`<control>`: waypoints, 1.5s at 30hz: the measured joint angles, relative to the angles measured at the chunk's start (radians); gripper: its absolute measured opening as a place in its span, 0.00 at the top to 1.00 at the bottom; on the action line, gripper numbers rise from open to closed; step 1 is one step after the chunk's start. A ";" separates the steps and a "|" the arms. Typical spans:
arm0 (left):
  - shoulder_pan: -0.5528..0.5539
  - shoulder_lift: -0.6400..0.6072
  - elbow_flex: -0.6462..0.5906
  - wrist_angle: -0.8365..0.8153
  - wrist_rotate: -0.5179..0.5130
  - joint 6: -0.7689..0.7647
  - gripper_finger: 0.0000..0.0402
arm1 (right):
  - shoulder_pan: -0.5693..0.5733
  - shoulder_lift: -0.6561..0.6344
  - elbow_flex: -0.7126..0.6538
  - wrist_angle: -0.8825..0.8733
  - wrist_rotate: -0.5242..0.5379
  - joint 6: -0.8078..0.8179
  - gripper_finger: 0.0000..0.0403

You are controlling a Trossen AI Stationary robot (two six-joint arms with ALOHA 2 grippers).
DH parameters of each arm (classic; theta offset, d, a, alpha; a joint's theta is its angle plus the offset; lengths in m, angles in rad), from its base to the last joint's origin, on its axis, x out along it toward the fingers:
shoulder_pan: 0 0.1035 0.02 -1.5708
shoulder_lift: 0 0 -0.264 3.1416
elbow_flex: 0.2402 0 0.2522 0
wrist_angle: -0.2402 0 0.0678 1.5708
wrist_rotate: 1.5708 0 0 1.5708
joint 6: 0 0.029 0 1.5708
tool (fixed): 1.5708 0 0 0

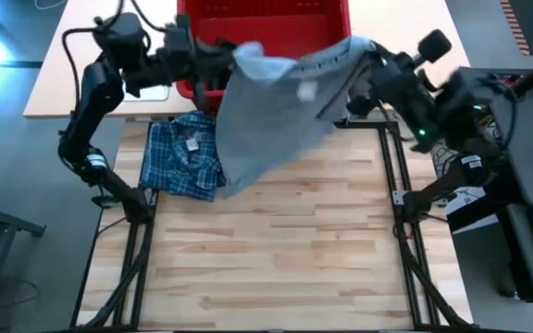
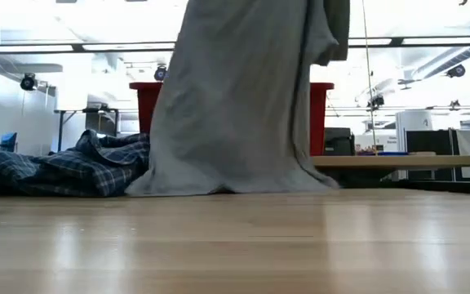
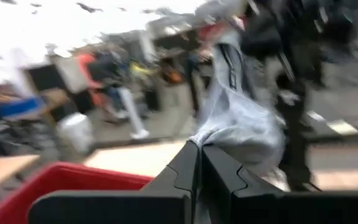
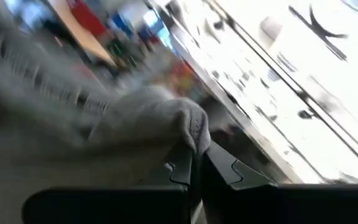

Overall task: Fold Laundry from Bin
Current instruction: Fold the gray shirt

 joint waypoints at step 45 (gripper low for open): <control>-0.690 -0.109 -1.076 -0.032 -0.224 -0.592 1.00 | 0.722 0.144 -0.599 -1.148 -0.801 2.302 0.98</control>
